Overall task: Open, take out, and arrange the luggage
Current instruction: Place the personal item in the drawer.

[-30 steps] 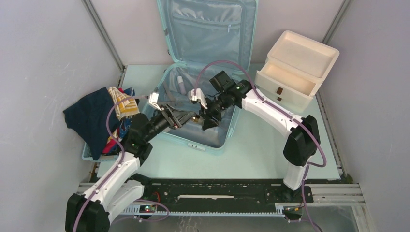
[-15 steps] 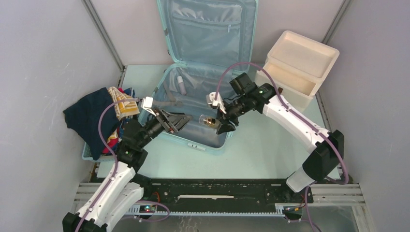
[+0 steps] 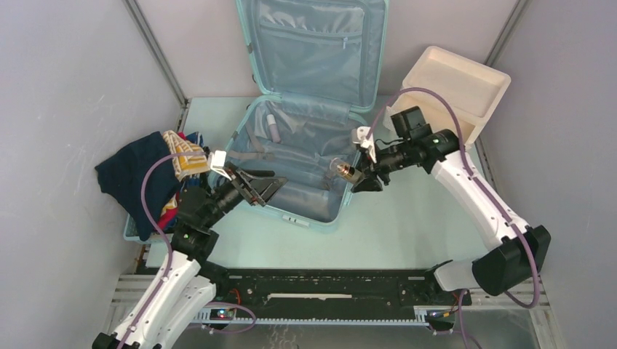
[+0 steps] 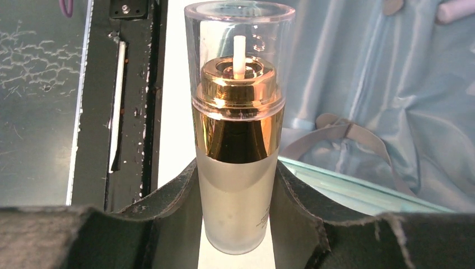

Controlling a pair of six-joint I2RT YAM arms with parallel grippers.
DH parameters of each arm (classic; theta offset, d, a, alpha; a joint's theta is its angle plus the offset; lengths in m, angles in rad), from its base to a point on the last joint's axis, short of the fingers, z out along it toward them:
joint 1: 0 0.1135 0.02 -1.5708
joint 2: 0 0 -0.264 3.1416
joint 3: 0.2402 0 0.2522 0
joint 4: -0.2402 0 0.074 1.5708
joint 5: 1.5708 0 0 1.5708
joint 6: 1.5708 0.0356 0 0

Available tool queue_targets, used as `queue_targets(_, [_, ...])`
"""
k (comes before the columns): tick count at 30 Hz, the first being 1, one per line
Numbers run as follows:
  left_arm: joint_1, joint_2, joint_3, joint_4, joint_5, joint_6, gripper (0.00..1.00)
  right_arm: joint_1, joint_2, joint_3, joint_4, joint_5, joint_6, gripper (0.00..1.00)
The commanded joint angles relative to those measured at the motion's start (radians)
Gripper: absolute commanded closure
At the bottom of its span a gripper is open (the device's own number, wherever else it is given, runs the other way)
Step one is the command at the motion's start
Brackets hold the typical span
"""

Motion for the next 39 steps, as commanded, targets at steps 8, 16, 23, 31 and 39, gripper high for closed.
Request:
queue_targets(8, [-0.003,0.010,0.054,-0.005,0.011,0.040,0.13,-0.205,-0.121,-0.014,0.024,-0.147,0.011,1.00])
queue_targets(16, [-0.002,0.012,0.051,-0.013,0.012,0.048,0.13,-0.314,-0.140,-0.014,0.042,-0.153,0.052,1.00])
queue_targets(23, [-0.002,0.003,0.048,-0.029,0.009,0.059,0.13,-0.398,-0.156,-0.014,0.071,-0.129,0.096,1.00])
queue_targets(31, [-0.002,-0.004,0.041,-0.032,0.009,0.063,0.13,-0.479,-0.156,0.012,0.050,-0.061,0.101,1.00])
queue_targets(39, [-0.002,-0.012,0.032,-0.040,0.001,0.074,0.13,-0.555,-0.097,0.115,-0.050,0.003,0.082,1.00])
